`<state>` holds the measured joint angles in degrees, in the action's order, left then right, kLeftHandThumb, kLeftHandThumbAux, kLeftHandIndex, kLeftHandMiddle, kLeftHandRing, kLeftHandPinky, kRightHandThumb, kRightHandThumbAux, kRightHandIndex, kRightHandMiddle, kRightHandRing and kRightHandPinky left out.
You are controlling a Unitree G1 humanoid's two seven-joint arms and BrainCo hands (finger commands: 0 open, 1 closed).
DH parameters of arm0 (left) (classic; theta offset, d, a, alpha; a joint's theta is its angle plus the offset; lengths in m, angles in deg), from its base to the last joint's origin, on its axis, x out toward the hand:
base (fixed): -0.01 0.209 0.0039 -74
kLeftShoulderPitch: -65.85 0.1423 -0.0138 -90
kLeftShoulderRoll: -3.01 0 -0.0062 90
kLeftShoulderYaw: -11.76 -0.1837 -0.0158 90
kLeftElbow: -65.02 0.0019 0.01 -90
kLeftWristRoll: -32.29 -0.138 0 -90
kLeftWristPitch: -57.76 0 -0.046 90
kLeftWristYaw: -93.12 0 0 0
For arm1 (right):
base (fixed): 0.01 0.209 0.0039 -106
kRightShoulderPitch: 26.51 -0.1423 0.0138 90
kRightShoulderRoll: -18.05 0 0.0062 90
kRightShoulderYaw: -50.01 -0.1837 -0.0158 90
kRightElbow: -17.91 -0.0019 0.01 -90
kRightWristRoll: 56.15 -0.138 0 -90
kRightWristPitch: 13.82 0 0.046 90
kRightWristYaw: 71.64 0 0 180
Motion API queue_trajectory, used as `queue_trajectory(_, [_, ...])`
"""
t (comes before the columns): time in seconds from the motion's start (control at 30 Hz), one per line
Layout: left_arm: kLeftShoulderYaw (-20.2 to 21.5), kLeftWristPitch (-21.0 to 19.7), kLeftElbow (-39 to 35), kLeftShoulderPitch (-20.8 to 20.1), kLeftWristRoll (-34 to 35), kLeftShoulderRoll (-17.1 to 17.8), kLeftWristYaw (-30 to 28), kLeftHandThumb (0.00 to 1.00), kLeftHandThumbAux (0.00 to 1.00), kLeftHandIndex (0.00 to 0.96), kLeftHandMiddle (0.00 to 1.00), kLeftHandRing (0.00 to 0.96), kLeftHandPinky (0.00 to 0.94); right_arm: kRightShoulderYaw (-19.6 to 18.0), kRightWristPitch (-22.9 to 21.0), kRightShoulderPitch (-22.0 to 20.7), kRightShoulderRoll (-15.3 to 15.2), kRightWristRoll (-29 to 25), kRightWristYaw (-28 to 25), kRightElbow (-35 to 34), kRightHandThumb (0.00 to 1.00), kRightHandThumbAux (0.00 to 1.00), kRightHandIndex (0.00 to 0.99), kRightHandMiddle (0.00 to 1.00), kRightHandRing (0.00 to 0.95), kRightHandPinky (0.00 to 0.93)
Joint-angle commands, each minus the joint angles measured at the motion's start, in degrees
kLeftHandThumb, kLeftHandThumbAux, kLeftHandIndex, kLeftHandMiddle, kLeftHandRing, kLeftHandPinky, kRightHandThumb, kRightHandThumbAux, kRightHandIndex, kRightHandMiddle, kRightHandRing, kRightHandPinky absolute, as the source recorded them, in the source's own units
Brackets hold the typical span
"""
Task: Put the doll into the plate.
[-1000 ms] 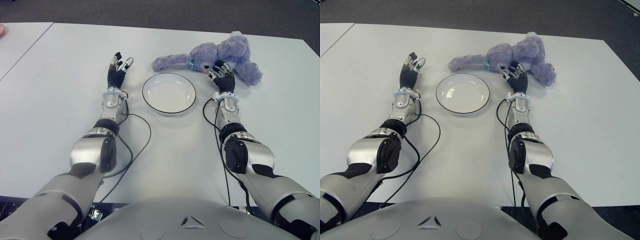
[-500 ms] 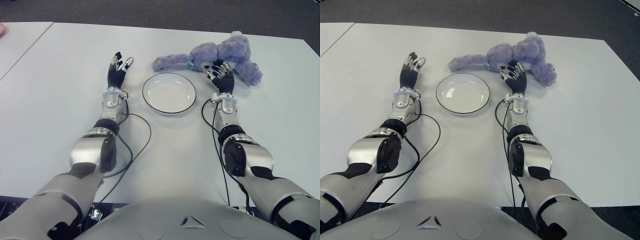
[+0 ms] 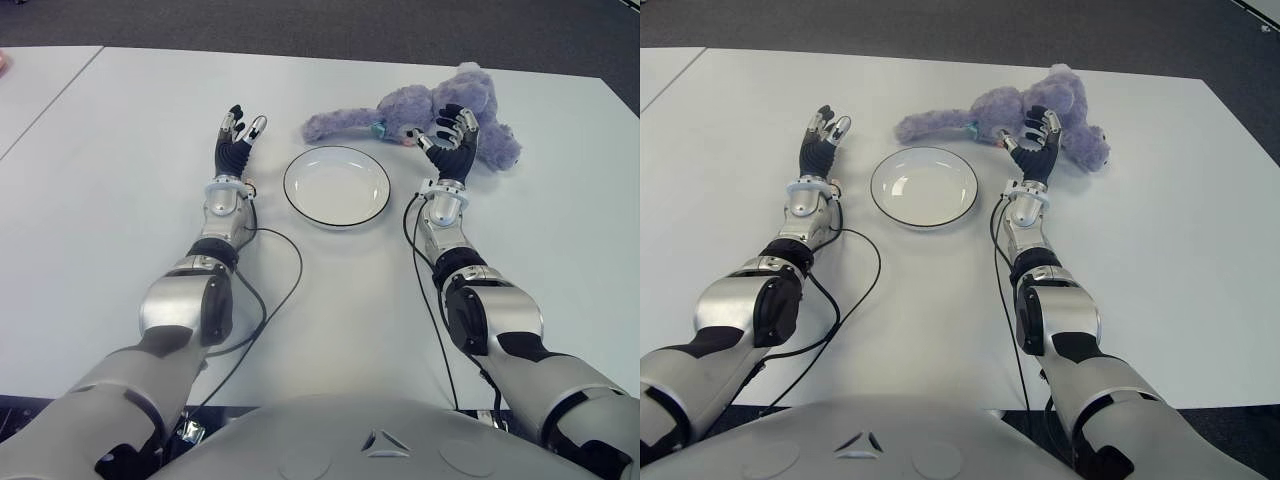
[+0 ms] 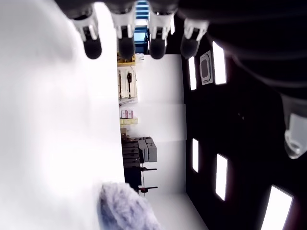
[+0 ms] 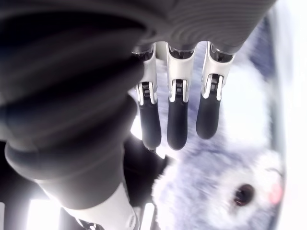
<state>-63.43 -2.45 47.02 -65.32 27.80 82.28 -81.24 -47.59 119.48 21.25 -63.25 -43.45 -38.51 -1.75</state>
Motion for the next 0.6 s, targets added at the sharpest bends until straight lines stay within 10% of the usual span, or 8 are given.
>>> queue_trajectory(0.03, [-0.2, -7.5, 6.4, 10.9, -0.3, -3.2, -0.1, 0.000, 0.447, 0.041, 0.027, 0.032, 0.056, 0.1, 2.6, 6.9, 4.6, 0.4, 3.1, 6.1, 0.280, 0.965, 0.327, 0.367, 0.360, 0.378])
queue_trajectory(0.33, [-0.2, -7.4, 6.4, 10.8, -0.3, -3.3, 0.2, 0.000, 0.447, 0.042, 0.027, 0.031, 0.051, -0.8, 5.6, 4.7, 5.9, -0.3, 5.6, 6.2, 0.636, 0.779, 0.400, 0.406, 0.407, 0.417])
queue_trajectory(0.6, [-0.1, -7.4, 6.4, 10.6, -0.3, -3.4, 0.4, 0.000, 0.451, 0.046, 0.029, 0.032, 0.057, -1.6, 9.6, 4.0, 6.9, -0.9, 7.8, 5.8, 0.698, 0.735, 0.413, 0.408, 0.423, 0.431])
